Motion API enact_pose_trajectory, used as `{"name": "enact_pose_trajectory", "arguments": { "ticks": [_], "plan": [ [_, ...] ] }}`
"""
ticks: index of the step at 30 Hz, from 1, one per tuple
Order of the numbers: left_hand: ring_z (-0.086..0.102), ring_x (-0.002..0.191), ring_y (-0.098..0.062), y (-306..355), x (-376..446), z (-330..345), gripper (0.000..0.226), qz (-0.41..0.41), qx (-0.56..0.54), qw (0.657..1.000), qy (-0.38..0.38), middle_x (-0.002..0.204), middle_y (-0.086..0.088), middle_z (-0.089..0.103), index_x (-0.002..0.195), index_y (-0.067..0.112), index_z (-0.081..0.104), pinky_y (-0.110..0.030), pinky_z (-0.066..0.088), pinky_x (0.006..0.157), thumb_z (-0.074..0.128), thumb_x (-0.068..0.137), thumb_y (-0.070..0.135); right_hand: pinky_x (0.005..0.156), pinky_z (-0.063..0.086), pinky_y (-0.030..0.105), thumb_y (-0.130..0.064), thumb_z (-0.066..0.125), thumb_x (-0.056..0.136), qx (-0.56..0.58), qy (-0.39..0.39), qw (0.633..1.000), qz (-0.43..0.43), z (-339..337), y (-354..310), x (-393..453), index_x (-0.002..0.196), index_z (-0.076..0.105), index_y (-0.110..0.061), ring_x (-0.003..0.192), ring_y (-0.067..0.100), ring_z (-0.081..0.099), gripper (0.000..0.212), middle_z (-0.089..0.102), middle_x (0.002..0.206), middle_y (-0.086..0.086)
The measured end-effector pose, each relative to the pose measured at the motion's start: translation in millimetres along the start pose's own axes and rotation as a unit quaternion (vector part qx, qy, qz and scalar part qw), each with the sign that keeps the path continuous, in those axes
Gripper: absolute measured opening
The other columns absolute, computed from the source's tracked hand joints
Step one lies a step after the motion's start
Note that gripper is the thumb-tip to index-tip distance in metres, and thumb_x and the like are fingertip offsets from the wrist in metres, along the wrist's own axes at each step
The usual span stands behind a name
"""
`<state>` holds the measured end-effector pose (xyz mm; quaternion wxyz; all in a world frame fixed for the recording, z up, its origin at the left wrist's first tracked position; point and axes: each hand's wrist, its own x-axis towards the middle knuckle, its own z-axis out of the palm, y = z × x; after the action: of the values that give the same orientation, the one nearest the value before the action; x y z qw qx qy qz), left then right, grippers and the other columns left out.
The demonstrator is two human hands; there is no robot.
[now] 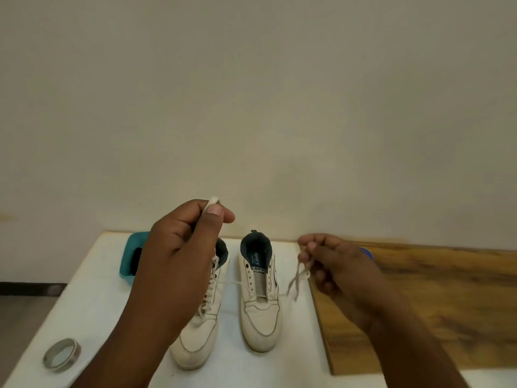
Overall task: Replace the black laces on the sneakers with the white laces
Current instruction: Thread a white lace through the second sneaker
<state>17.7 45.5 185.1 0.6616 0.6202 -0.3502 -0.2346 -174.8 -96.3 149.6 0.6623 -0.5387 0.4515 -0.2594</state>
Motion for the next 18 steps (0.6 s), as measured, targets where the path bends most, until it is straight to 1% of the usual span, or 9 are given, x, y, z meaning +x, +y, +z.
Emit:
{"name": "enact_pose_trajectory", "arguments": {
  "ticks": [2,4,7,9,12,13,15,17,18],
  "plan": [
    [0.041,0.054,-0.012,27,-2,-8,0.029,0.025,0.011,1.000,0.002,0.060,-0.002,0.044,0.084,0.027,0.071,-0.020,0.039,0.049,0.049,0.101,0.036,0.049,0.034,0.020,-0.012,0.048,0.103,0.098,-0.031,0.994,-0.023,8,-43,-23,0.113,0.070,-0.009,0.058,0.009,0.045,0.025,0.072,0.095,0.007],
    [0.043,0.055,-0.011,56,-3,-15,0.030,0.045,0.028,0.999,-0.006,0.063,-0.004,0.046,0.086,0.030,0.072,-0.022,0.041,0.050,0.047,0.102,0.036,0.051,0.040,0.019,-0.006,0.043,0.101,0.142,-0.076,0.985,-0.063,15,-84,-45,0.121,0.067,-0.008,0.063,0.009,0.051,0.032,0.075,0.110,0.007],
    [0.044,0.060,-0.014,100,-6,-21,0.034,0.026,0.037,0.998,-0.039,0.067,-0.004,0.049,0.082,0.028,0.073,-0.032,0.043,0.059,0.046,0.101,0.034,0.060,0.047,0.020,0.007,0.042,0.099,0.090,-0.120,0.978,-0.142,28,-137,-77,0.130,0.062,-0.010,0.071,0.009,0.058,0.041,0.073,0.124,0.004],
    [0.046,0.061,-0.013,127,-8,-20,0.035,-0.008,0.023,0.997,-0.078,0.066,-0.001,0.051,0.082,0.023,0.074,-0.034,0.042,0.064,0.045,0.101,0.029,0.066,0.047,0.024,0.005,0.049,0.099,0.010,-0.101,0.974,-0.204,39,-164,-96,0.127,0.064,-0.013,0.074,0.010,0.060,0.036,0.074,0.119,0.002],
    [0.054,0.061,-0.008,158,-10,-19,0.033,-0.010,0.083,0.990,-0.114,0.066,0.008,0.060,0.086,0.023,0.076,-0.028,0.046,0.065,0.047,0.101,0.025,0.068,0.048,0.026,-0.012,0.063,0.099,-0.136,-0.016,0.947,-0.290,57,-191,-121,0.112,0.072,-0.019,0.073,0.009,0.063,0.017,0.078,0.101,-0.001],
    [0.056,0.061,-0.007,165,-9,-19,0.031,-0.005,0.099,0.988,-0.122,0.068,0.009,0.062,0.087,0.023,0.077,-0.027,0.048,0.064,0.049,0.100,0.026,0.066,0.048,0.023,-0.015,0.063,0.099,-0.166,0.012,0.936,-0.312,61,-198,-127,0.107,0.073,-0.020,0.070,0.008,0.064,0.014,0.078,0.095,-0.002],
    [0.056,0.061,-0.008,178,-9,-22,0.028,0.000,0.112,0.986,-0.126,0.067,0.009,0.065,0.088,0.020,0.077,-0.027,0.051,0.064,0.055,0.100,0.031,0.062,0.047,0.018,-0.016,0.059,0.100,-0.192,0.049,0.918,-0.344,68,-209,-139,0.100,0.075,-0.020,0.064,0.006,0.062,0.017,0.077,0.088,0.000],
    [0.057,0.060,-0.011,185,-11,-27,0.029,-0.004,0.132,0.986,-0.101,0.063,0.008,0.066,0.089,0.013,0.074,-0.030,0.053,0.064,0.061,0.097,0.038,0.069,0.047,0.019,-0.023,0.052,0.104,-0.228,0.066,0.906,-0.351,73,-214,-149,0.102,0.075,-0.023,0.069,0.008,0.063,0.024,0.075,0.092,0.001],
    [0.058,0.061,-0.012,185,-12,-28,0.031,-0.012,0.131,0.988,-0.086,0.066,0.006,0.069,0.094,0.009,0.070,-0.030,0.053,0.063,0.065,0.095,0.040,0.078,0.047,0.021,-0.029,0.049,0.106,-0.251,0.063,0.901,-0.349,75,-214,-152,0.105,0.075,-0.025,0.081,0.007,0.064,0.026,0.074,0.100,-0.001]
  ]
}}
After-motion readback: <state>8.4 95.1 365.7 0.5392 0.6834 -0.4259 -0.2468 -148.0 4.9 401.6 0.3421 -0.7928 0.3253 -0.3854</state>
